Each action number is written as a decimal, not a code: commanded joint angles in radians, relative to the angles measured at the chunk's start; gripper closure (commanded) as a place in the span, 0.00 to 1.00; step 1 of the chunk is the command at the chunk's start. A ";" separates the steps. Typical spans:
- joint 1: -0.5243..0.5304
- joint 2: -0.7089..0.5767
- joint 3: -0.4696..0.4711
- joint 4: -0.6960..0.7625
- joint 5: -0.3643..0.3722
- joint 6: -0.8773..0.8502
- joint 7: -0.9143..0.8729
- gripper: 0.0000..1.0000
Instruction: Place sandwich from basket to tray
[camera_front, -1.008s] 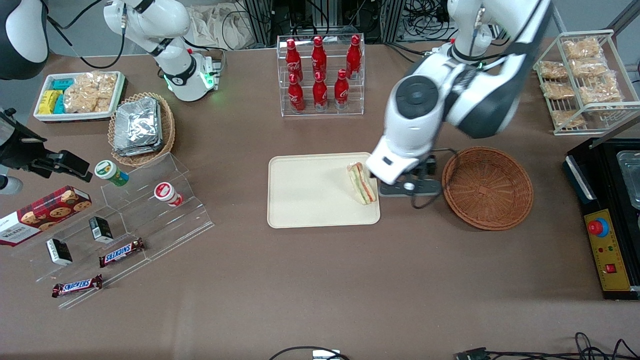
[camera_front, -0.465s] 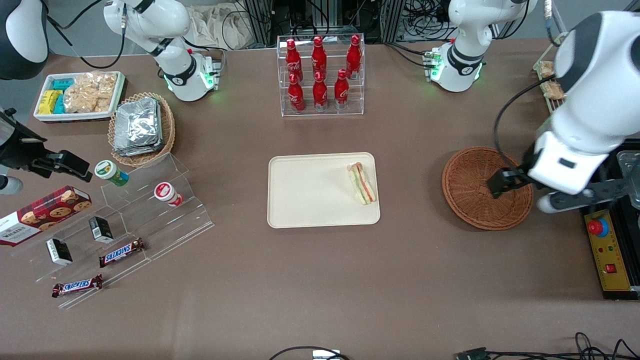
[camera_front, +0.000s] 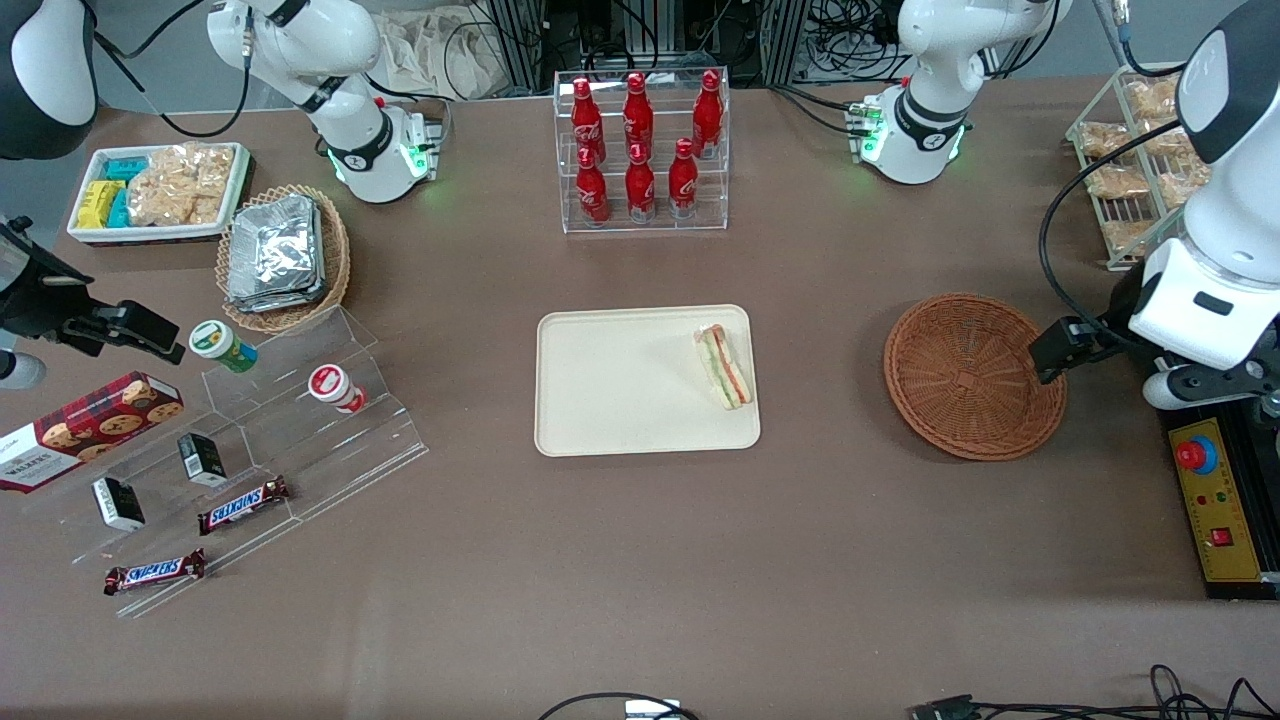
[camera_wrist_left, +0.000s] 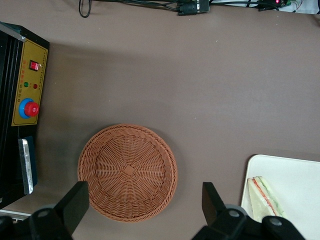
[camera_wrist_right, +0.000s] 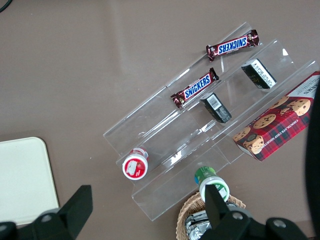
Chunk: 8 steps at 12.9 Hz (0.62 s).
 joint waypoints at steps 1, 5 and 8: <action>0.016 -0.028 -0.012 -0.016 -0.012 -0.017 0.018 0.00; -0.103 -0.085 0.140 -0.046 -0.046 -0.060 0.017 0.00; -0.208 -0.167 0.314 -0.149 -0.153 -0.034 0.035 0.00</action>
